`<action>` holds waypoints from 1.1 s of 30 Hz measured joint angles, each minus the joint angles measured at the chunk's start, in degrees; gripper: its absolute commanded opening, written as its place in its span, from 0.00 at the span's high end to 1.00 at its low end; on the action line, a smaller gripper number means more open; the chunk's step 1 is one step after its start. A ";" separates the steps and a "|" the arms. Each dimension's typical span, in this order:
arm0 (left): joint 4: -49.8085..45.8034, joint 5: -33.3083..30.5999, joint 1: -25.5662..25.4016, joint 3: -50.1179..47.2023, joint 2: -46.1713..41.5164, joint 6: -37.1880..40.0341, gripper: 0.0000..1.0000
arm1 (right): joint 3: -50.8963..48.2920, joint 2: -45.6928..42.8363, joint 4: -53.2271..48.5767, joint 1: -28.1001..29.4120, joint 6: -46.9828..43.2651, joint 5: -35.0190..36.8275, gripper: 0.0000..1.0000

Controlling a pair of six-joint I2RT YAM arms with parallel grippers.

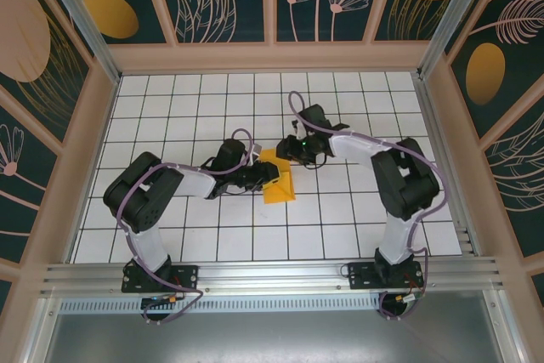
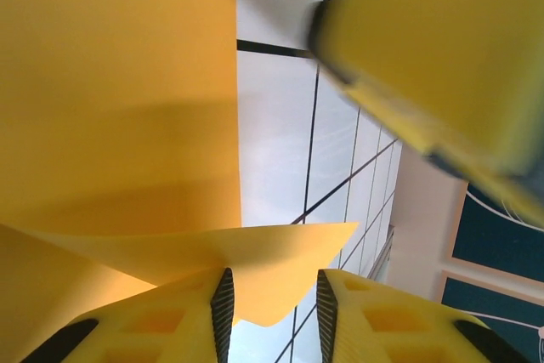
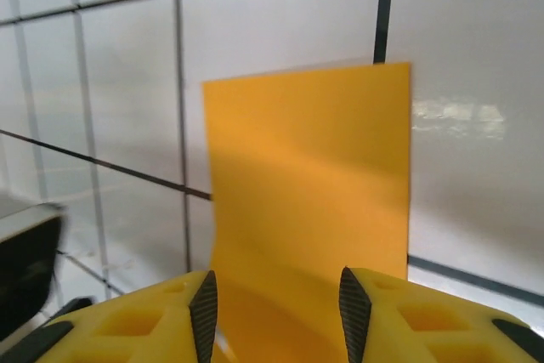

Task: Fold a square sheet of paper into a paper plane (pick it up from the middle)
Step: Fold the triangle a second time at the center of the table.

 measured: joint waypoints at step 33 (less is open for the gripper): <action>-1.55 -2.08 0.00 0.09 0.17 0.00 0.71 | -13.81 -6.21 3.06 -1.79 -7.10 -12.39 0.74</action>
